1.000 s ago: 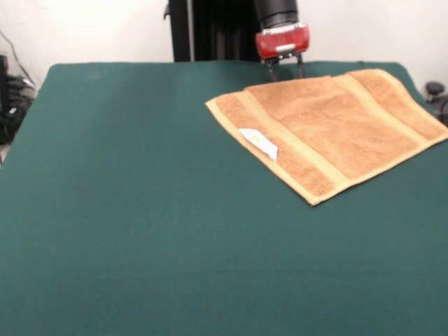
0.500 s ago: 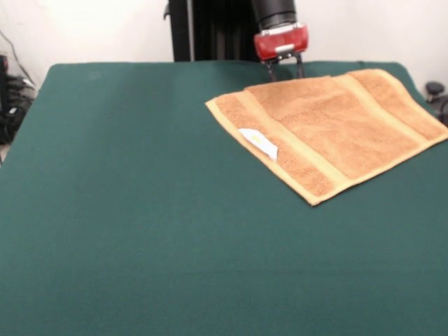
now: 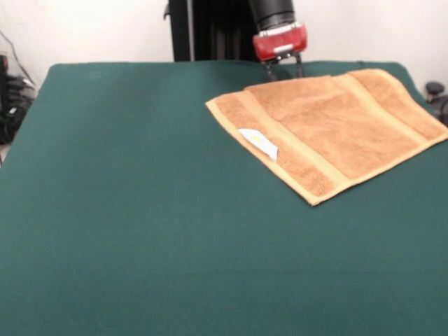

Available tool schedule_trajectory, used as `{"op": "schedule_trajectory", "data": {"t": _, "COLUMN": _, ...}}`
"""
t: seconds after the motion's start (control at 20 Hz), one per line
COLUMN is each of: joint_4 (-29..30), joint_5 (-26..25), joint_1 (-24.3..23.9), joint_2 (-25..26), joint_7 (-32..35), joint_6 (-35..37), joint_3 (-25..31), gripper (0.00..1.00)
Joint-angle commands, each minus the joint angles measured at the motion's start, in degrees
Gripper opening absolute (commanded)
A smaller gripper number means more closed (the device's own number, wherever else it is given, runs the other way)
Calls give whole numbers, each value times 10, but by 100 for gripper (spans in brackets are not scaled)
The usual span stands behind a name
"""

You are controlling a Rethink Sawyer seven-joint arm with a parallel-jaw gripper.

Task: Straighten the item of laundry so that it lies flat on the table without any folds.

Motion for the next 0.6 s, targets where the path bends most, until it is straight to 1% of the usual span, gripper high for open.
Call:
{"op": "schedule_trajectory", "data": {"t": 0.05, "joint_4": -312, "joint_5": 140, "joint_1": -75, "joint_2": 10, "joint_7": 111, "joint_6": 337, "joint_3": 170, "gripper": 100}}
{"op": "schedule_trajectory", "data": {"t": 0.25, "joint_4": -307, "joint_5": 123, "joint_1": -107, "joint_2": 9, "joint_7": 119, "joint_6": 367, "joint_3": 205, "gripper": 100}}
{"op": "schedule_trajectory", "data": {"t": 0.4, "joint_4": -305, "joint_5": 116, "joint_1": -119, "joint_2": 9, "joint_7": 114, "joint_6": 373, "joint_3": 215, "gripper": 100}}
{"op": "schedule_trajectory", "data": {"t": 0.6, "joint_4": -307, "joint_5": 112, "joint_1": -121, "joint_2": 13, "joint_7": 100, "joint_6": 345, "joint_3": 215, "gripper": 100}}
